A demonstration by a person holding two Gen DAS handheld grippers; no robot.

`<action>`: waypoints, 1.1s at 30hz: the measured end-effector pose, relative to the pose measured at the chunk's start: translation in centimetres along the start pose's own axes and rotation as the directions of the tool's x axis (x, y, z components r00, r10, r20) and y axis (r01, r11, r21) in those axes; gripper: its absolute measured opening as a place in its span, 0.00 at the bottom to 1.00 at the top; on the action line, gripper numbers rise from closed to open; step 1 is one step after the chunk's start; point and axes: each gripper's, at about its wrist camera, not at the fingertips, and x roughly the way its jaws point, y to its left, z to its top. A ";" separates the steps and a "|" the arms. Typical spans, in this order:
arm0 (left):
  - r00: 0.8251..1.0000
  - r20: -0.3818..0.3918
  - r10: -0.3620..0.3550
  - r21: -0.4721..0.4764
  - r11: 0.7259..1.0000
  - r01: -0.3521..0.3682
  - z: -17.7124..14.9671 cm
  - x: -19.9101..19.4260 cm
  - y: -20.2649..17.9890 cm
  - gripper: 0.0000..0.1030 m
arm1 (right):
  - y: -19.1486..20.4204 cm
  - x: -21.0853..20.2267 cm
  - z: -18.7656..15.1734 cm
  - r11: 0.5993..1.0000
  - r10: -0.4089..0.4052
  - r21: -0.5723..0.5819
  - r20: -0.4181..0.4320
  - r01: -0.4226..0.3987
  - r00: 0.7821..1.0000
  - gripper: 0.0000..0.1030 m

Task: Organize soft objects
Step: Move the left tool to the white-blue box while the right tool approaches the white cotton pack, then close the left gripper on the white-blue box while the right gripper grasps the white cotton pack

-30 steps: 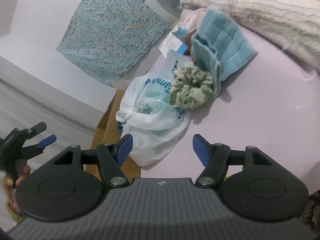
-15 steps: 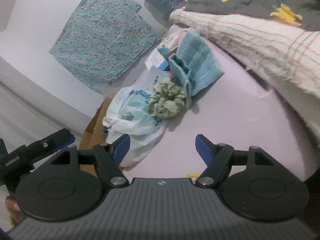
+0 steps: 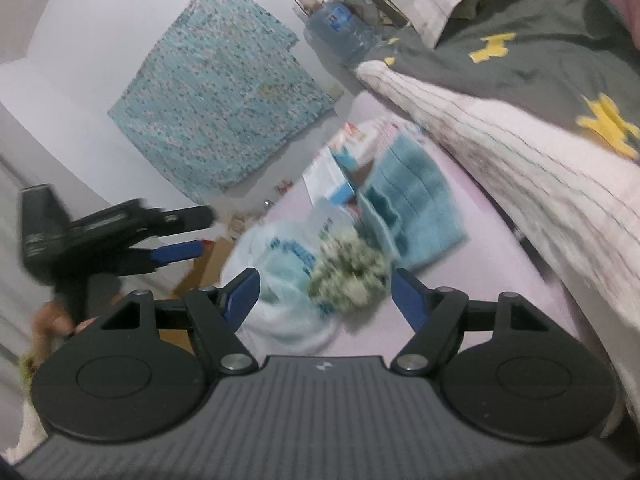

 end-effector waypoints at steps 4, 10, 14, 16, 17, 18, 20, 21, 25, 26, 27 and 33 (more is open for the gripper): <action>0.997 -0.059 0.054 0.013 0.998 -0.053 3.4 4.6 0.3 0.87 | -0.1 2.3 4.9 0.999 0.019 0.049 0.025 -0.020 0.999 0.71; 0.986 -0.152 0.062 -0.057 0.996 -0.071 6.8 11.7 1.7 0.87 | -0.6 9.4 14.8 0.993 0.002 0.116 -0.021 0.001 1.000 0.79; 0.979 -0.196 0.052 -0.098 0.993 -0.072 8.0 15.0 2.4 0.87 | -2.0 16.6 19.4 0.980 -0.084 0.166 -0.147 0.108 0.986 0.80; 0.976 -0.208 0.060 -0.089 0.993 -0.080 8.2 16.1 2.4 0.87 | -2.5 20.1 20.8 0.973 -0.130 0.159 -0.208 0.165 0.969 0.80; 0.974 -0.217 0.068 -0.084 0.993 -0.088 8.2 16.7 2.5 0.87 | -2.7 21.4 21.0 0.968 -0.149 0.164 -0.231 0.189 0.961 0.80; 0.972 -0.225 0.073 -0.082 0.992 -0.093 8.2 17.2 2.6 0.87 | -3.2 22.7 21.2 0.959 -0.178 0.171 -0.254 0.226 0.951 0.80; 0.968 -0.239 0.076 -0.087 0.991 -0.099 8.2 18.1 2.9 0.87 | -4.1 24.9 21.6 0.936 -0.227 0.193 -0.303 0.293 0.926 0.81; 0.966 -0.245 0.077 -0.092 0.991 -0.102 8.2 18.5 3.1 0.87 | -4.7 25.7 21.5 0.927 -0.227 0.213 -0.335 0.308 0.914 0.81; 0.962 -0.264 0.074 -0.088 0.991 -0.100 8.2 19.8 3.6 0.87 | -6.0 28.0 21.3 0.895 -0.245 0.255 -0.402 0.365 0.882 0.86; 0.961 -0.266 0.076 -0.085 0.991 -0.102 8.1 20.0 3.7 0.87 | -6.2 28.6 21.3 0.894 -0.241 0.257 -0.418 0.368 0.876 0.87; 0.959 -0.271 0.079 -0.088 0.990 -0.107 8.1 20.3 3.9 0.87 | -6.5 29.2 21.3 0.890 -0.228 0.267 -0.439 0.368 0.869 0.87; 0.953 -0.294 0.074 -0.132 0.984 -0.117 8.2 21.8 4.8 0.82 | -7.8 32.4 20.7 0.882 -0.188 0.297 -0.489 0.365 0.852 0.87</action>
